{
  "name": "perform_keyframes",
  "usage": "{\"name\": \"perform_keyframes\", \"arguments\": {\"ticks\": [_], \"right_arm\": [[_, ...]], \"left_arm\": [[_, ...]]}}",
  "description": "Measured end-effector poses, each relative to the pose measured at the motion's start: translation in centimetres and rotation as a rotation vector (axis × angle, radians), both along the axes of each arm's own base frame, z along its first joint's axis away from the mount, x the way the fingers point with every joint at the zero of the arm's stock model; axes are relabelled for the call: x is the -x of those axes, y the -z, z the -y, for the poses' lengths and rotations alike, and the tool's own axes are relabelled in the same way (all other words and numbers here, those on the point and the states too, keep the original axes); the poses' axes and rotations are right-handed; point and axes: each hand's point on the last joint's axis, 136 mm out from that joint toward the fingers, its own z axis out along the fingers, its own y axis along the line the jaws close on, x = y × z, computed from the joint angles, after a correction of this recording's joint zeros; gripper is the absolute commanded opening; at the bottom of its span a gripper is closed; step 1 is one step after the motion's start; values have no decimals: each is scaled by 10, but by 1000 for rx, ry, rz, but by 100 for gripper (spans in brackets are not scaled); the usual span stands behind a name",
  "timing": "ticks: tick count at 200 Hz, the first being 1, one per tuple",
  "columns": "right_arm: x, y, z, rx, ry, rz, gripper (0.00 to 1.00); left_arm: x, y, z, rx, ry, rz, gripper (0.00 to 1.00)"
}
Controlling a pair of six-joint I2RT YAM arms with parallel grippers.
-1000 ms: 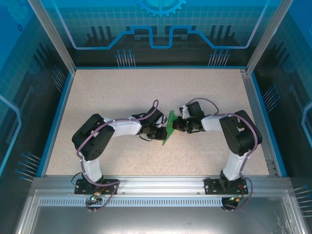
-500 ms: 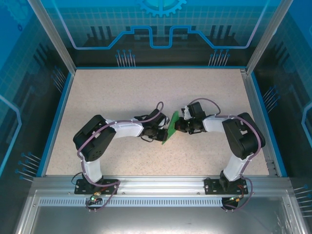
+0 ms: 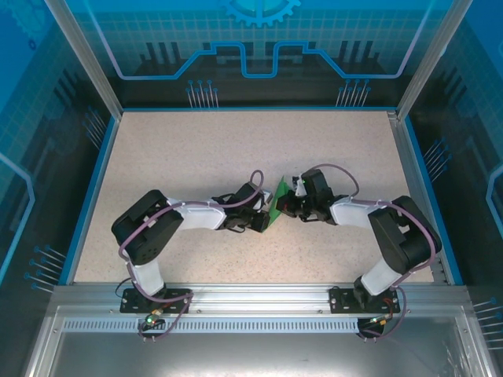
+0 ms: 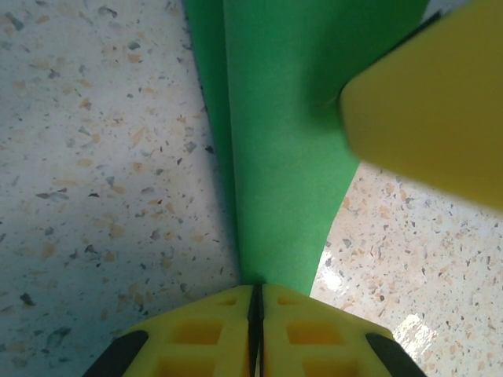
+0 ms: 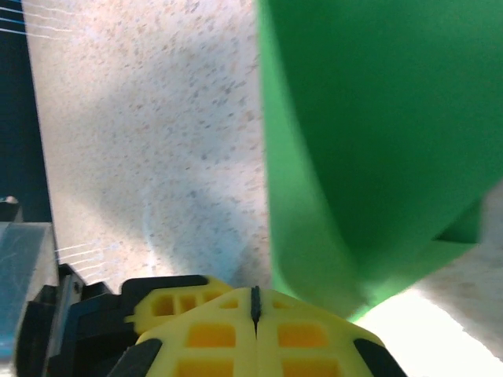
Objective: Fold a paper plane with a square sheet of paper (pick it up from the middle)
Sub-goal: Fold the wing for the fifth time at the center of the table.
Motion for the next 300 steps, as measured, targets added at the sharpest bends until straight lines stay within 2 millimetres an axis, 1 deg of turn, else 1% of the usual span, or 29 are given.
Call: {"name": "perform_keyframes", "arguments": {"ticks": [16, 31, 47, 73, 99, 151, 189, 259, 288, 300], "right_arm": [[1, -3, -10, -27, 1, -2, 0], [2, -1, -16, -41, 5, -12, 0], [1, 8, -20, -48, 13, -35, 0], [4, 27, -19, -29, 23, -83, 0], [6, 35, -19, -15, 21, -98, 0], [3, 38, -18, 84, -8, -92, 0], [-2, 39, -13, 158, -26, -72, 0], [-10, 40, -13, 190, -70, -68, 0], [-14, 40, -9, 184, -67, -68, 0], [-20, 39, -5, 184, -55, -66, 0]], "left_arm": [[0, 0, 0, 9, 1, 14, 11], [0, 0, 0, 14, 2, 24, 11], [0, 0, 0, 19, 1, 33, 11], [0, 0, 0, 24, 4, 43, 11], [1, 0, 0, 22, 16, 53, 11], [1, 0, -1, 17, 17, 57, 12], [0, 0, -1, 8, 14, 64, 12], [-4, 0, -4, -19, -4, 93, 11], [-6, 0, -6, -32, -5, 111, 11], [-6, 0, -6, -37, -3, 116, 11]]}}
